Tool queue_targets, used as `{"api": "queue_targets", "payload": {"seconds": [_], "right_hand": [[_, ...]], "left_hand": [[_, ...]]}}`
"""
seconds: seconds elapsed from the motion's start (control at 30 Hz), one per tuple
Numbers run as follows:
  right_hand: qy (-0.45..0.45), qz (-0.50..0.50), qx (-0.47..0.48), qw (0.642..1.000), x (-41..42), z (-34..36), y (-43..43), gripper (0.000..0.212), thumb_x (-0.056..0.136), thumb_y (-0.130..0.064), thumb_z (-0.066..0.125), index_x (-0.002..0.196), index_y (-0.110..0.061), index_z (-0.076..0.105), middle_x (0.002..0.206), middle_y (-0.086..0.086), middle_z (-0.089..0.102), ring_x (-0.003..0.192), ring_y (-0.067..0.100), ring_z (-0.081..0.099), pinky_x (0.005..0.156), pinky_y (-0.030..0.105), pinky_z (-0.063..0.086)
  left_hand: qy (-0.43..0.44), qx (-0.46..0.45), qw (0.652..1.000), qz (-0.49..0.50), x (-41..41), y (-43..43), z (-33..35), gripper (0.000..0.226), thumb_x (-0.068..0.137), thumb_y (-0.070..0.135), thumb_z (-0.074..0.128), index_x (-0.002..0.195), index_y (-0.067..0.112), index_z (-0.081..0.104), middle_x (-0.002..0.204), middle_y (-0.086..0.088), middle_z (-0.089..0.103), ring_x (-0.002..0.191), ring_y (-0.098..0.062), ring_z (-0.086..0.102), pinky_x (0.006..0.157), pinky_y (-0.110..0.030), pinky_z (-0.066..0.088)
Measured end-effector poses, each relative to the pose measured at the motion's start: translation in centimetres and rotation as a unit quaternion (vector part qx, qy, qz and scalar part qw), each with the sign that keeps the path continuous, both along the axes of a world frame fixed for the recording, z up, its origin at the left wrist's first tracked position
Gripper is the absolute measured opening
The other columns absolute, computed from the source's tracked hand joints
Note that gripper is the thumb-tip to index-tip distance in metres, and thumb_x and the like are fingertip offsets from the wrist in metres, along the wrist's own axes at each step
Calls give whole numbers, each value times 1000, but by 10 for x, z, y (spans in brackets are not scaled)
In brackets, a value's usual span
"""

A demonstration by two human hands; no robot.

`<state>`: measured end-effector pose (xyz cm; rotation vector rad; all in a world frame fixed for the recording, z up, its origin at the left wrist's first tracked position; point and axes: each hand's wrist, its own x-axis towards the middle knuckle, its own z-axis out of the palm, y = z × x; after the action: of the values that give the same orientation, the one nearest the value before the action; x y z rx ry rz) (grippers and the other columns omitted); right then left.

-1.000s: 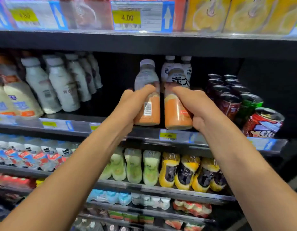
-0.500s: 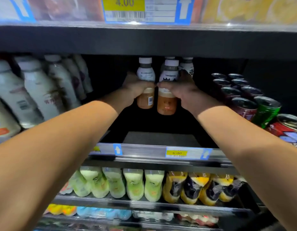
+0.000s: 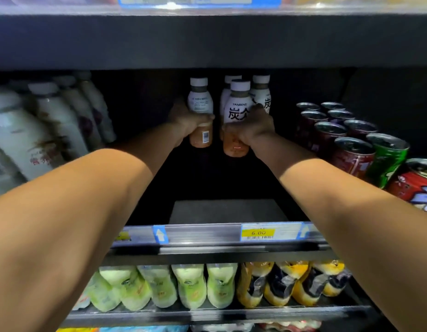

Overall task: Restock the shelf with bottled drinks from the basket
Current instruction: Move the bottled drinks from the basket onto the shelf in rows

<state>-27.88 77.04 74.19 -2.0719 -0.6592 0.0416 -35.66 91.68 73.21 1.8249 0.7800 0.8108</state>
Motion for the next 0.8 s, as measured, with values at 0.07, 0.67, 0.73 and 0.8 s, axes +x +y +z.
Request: {"api": "queue_targets", "payload": {"seconds": [0.07, 0.67, 0.73, 0.8], "right_hand": [[-4, 0, -4, 1000, 2, -2, 0, 73, 66, -34, 89, 125, -13, 52, 119, 5, 67, 111, 22, 64, 91, 27, 51], [-35, 32, -46, 998, 8, -4, 4, 73, 73, -40, 85, 129, -13, 46, 127, 6, 62, 120, 24, 59, 94, 29, 45], [-28, 34, -46, 998, 9, -4, 6, 73, 72, -40, 85, 128, -14, 46, 126, 5, 63, 119, 24, 60, 96, 30, 46], [-13, 39, -43, 998, 9, -4, 6, 72, 72, -38, 86, 127, -14, 46, 126, 6, 63, 118, 25, 60, 98, 34, 49]], "left_hand": [[-4, 7, 1000, 11, 8, 6, -5, 68, 71, 27, 87, 129, 17, 53, 118, 0, 66, 100, -16, 65, 70, -26, 51], [-11, 6, 998, 57, 31, 18, -17, 69, 68, 37, 88, 125, 12, 58, 120, -7, 68, 105, -21, 68, 92, -36, 55], [-11, 7, 998, 62, 31, 17, -16, 68, 69, 36, 87, 125, 12, 58, 120, -7, 68, 105, -21, 68, 93, -36, 55], [-10, 6, 998, 61, 30, 15, -15, 66, 70, 35, 87, 125, 12, 58, 120, -7, 68, 106, -22, 67, 93, -36, 55]]}}
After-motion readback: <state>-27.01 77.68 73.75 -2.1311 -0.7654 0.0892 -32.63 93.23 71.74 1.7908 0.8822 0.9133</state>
